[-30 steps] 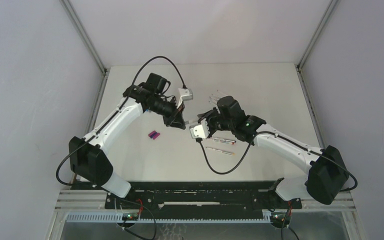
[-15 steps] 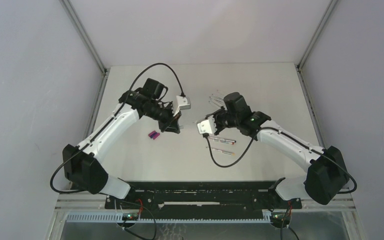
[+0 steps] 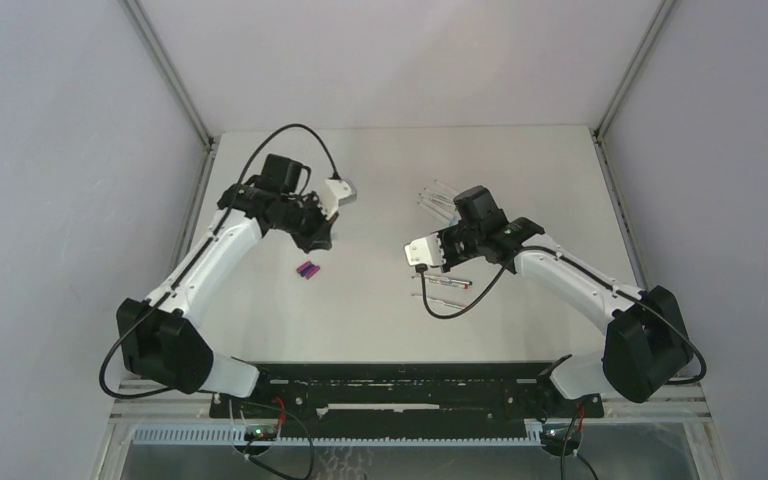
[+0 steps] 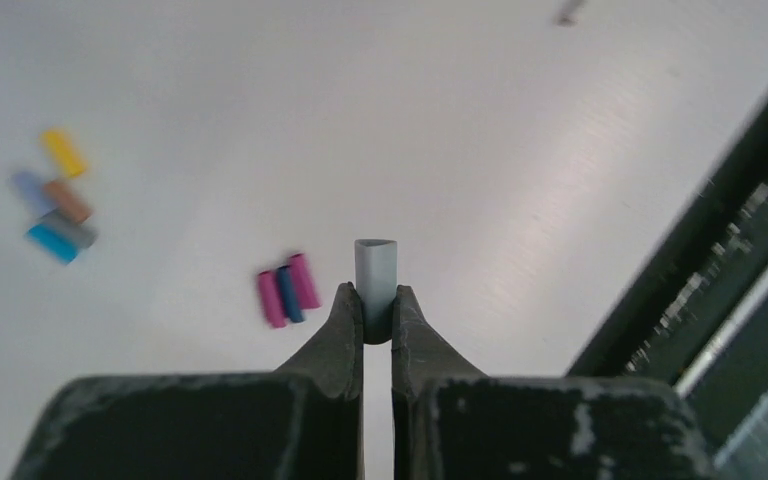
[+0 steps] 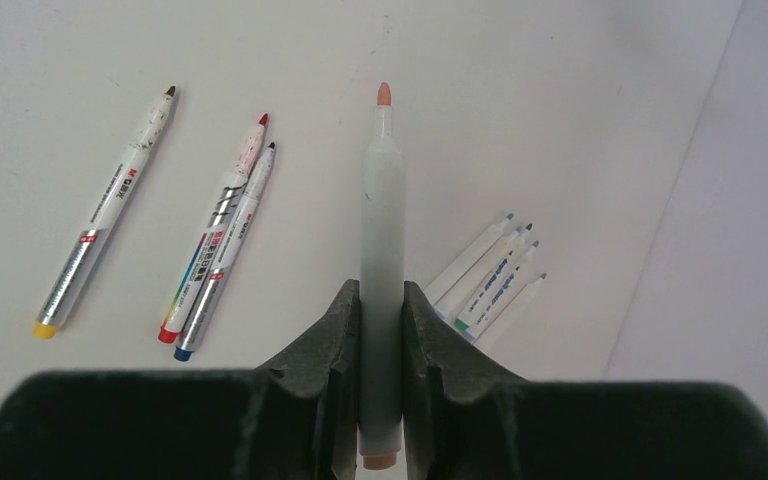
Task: Open the pen caps
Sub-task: Place the pen cap at the center of the board.
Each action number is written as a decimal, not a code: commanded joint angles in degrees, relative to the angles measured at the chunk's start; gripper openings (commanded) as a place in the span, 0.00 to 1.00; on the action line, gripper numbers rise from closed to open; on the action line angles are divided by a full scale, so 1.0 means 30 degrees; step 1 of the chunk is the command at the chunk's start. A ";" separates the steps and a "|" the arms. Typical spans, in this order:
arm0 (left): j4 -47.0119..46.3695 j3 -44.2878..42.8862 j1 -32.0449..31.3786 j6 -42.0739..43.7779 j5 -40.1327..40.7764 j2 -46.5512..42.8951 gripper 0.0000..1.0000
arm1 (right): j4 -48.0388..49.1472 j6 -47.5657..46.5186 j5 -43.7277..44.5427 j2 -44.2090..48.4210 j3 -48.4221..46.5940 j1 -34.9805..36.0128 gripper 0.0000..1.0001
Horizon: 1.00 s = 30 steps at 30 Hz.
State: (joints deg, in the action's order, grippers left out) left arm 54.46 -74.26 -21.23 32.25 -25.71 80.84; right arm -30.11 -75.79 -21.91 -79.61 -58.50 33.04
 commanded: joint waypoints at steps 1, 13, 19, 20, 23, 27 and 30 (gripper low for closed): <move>-0.3229 0.0616 0.1812 -0.2324 0.2608 0.0299 0.00 | 0.0336 0.0369 -0.0167 0.0338 -0.0686 -0.0143 0.00; -0.4057 -0.2313 0.5753 -0.4035 0.4391 0.5870 0.00 | 0.0555 0.0698 -0.0285 0.0376 -0.0682 -0.0231 0.00; -0.3358 -0.5048 0.7111 -0.4501 0.4105 0.9042 0.00 | 0.0604 0.0801 -0.0434 0.0418 -0.0686 -0.0223 0.00; -0.3130 -0.5533 0.7236 -0.4509 0.3802 0.9563 0.00 | 0.0617 0.0811 -0.0453 0.0425 -0.0689 -0.0231 0.00; -0.2549 -0.6858 0.7577 -0.4811 0.3167 1.1108 0.00 | 0.0600 0.0821 -0.0489 0.0378 -0.0682 -0.0232 0.00; -0.2362 -0.8230 0.7946 -0.5466 0.2629 1.2530 0.00 | 0.0629 0.0822 -0.0533 0.0346 -0.0678 -0.0260 0.00; -0.2332 -0.9056 0.8136 -0.5932 0.2324 1.3275 0.00 | 0.0606 0.0851 -0.0573 0.0347 -0.0685 -0.0258 0.00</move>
State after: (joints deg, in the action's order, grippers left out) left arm 46.37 -96.14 2.35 17.56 -15.68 118.89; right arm -29.80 -74.30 -22.41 -79.61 -58.50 32.58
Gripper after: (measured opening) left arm 0.057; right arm 0.149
